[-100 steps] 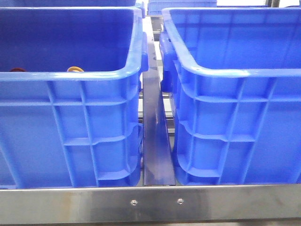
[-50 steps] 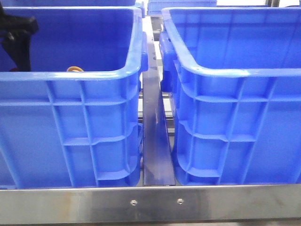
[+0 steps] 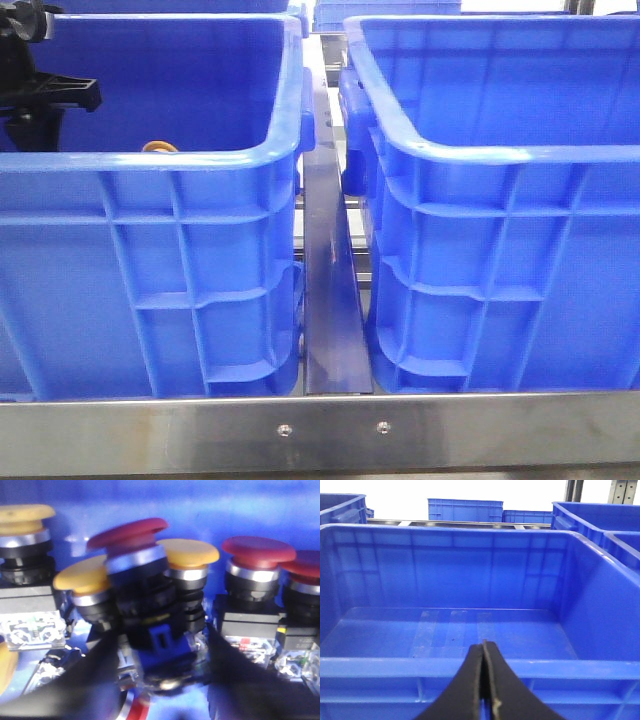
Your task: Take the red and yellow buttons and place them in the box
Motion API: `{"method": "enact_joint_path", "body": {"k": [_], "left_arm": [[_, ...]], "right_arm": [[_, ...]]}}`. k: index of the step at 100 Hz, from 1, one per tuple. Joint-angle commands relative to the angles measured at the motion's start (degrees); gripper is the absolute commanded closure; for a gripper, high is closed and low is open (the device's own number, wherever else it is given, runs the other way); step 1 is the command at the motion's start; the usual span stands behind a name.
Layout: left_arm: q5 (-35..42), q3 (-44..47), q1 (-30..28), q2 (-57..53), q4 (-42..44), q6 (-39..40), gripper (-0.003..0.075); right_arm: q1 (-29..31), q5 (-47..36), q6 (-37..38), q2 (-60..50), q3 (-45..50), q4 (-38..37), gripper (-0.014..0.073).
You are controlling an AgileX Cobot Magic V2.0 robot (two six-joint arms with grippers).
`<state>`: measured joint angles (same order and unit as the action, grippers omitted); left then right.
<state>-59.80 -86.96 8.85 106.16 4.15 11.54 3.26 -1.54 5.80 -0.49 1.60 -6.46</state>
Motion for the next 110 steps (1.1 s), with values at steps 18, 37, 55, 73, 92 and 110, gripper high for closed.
{"method": "enact_joint_path", "body": {"k": [18,37,55,73,92,110], "left_arm": [[1.19,-1.81,0.39,-3.13,0.83,0.74,0.0629],[2.47,-1.06,0.39,-7.31,0.49,0.74,0.0629],[9.55,4.95,1.06,-16.09,-0.25,0.74,0.0629],[22.01,15.25,3.90,-27.01,-0.25,0.74,0.0629],[33.41,25.56,5.45,-36.25,-2.76,0.87,0.0629],[40.44,32.96,5.45,-43.08,-4.15,0.77,0.0636]], "right_arm": [[0.19,-4.24,0.01,-1.27,0.30,-0.68,0.0695],[0.19,-4.24,0.01,-1.27,0.30,-0.68,0.0695],[0.19,-4.24,0.01,-1.27,0.30,-0.68,0.0695],[0.19,-4.24,0.01,-1.27,0.30,-0.68,0.0695],[0.19,-4.24,0.01,-1.27,0.30,-0.68,0.0695],[0.19,-4.24,0.01,-1.27,0.30,-0.68,0.0695]]}}
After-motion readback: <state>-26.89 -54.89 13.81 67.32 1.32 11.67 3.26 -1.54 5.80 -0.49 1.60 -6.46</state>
